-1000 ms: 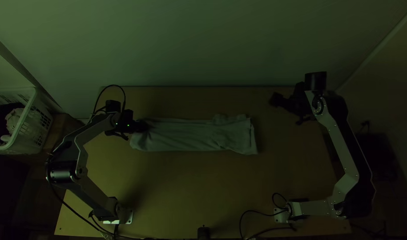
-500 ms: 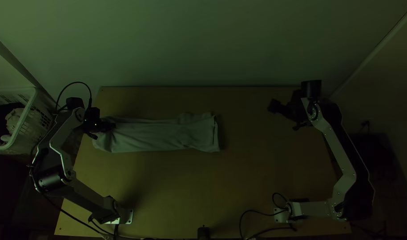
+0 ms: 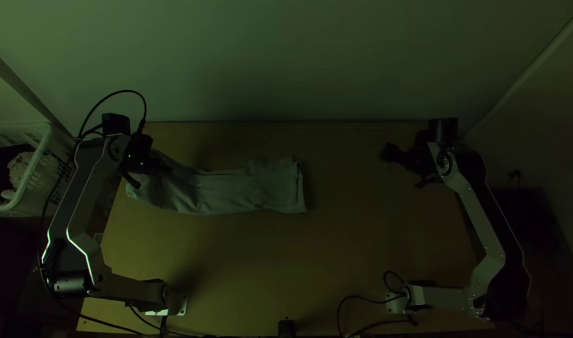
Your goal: Fold the t-shirt
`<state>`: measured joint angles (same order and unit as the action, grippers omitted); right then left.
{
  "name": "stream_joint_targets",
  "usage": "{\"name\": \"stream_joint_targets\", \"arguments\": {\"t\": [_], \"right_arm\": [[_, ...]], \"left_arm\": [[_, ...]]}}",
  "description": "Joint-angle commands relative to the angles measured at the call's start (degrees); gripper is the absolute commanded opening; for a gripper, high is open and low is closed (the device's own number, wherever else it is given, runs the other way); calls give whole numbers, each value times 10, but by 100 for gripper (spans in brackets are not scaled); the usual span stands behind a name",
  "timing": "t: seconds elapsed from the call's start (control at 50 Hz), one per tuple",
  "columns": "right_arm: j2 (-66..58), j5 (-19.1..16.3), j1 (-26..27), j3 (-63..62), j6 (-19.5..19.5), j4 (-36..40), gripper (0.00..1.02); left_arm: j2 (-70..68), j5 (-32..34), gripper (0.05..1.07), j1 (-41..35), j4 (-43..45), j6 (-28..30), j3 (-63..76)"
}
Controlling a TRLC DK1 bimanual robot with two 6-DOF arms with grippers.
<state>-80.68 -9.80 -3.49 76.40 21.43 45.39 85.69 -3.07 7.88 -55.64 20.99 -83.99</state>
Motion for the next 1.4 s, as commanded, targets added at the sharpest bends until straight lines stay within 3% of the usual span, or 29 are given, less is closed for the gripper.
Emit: {"name": "stream_joint_targets", "arguments": {"t": [0.0,0.14,0.58,0.92,1.2,1.32,1.34,1.38], "right_arm": [[24,4,9,-20,12,-4,98],[46,4,16,-44,12,-6,98],[120,1,37,-123,11,-27,98],[136,0,33,-151,16,-39,98],[139,0,31,-177,19,-57,98],[140,0,22,-193,27,-69,98],[140,0,19,-194,27,-69,98],[141,0,14,-198,31,-69,98]], "left_arm": [[-10,-27,8,-50,-29,-20,-36],[13,-72,8,-122,-56,-59,-75],[185,-117,8,-306,-161,-188,-286],[314,-127,8,-417,-202,-251,-424],[385,-127,9,-488,-187,-269,-471],[399,-127,37,-516,-171,-279,-471],[402,-127,48,-521,-165,-280,-471],[407,-127,82,-528,-156,-284,-472]]}}
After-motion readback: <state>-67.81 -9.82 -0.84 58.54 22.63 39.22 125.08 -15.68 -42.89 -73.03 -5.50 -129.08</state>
